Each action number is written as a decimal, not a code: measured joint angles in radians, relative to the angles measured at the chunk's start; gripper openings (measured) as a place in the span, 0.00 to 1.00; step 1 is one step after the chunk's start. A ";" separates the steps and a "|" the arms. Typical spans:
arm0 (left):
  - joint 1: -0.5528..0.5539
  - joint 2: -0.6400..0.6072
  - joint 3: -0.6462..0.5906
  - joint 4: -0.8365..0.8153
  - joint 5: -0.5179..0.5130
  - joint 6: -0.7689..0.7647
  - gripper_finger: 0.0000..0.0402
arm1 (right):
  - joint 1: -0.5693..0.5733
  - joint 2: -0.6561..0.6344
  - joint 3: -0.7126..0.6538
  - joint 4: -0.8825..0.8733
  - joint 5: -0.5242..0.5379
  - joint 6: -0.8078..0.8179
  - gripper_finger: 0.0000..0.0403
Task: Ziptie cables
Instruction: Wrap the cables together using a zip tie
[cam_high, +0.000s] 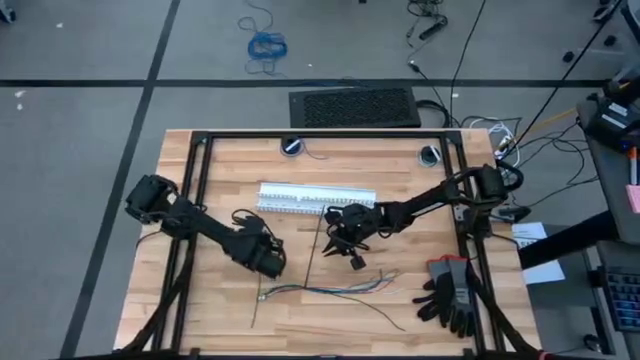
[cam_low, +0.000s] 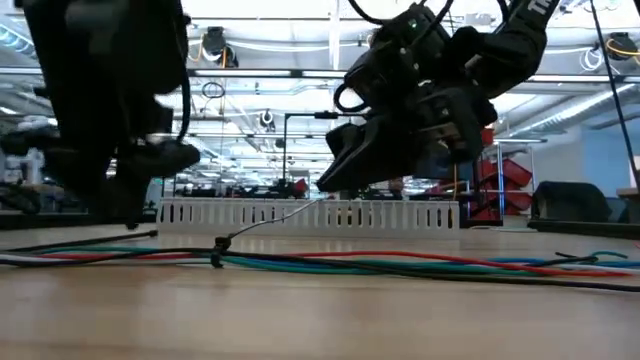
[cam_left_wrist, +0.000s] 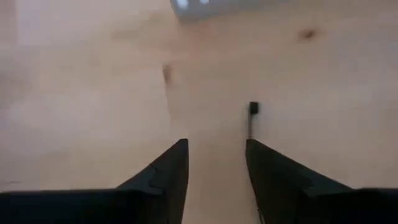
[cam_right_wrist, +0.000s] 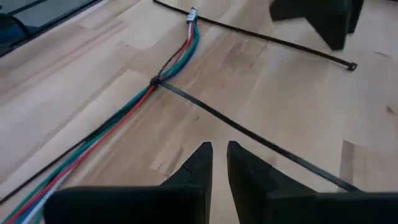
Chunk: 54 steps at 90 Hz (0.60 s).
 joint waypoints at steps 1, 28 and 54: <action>0.002 0.000 -0.004 0.010 0.001 0.004 0.40 | 0.001 -0.001 0.000 -0.002 0.000 0.000 0.09; 0.022 -0.016 -0.018 0.064 0.015 0.036 0.40 | 0.008 -0.008 0.000 -0.028 0.003 -0.007 0.09; 0.023 -0.099 -0.010 0.085 -0.003 0.046 0.40 | 0.008 -0.008 0.000 -0.054 0.004 -0.018 0.09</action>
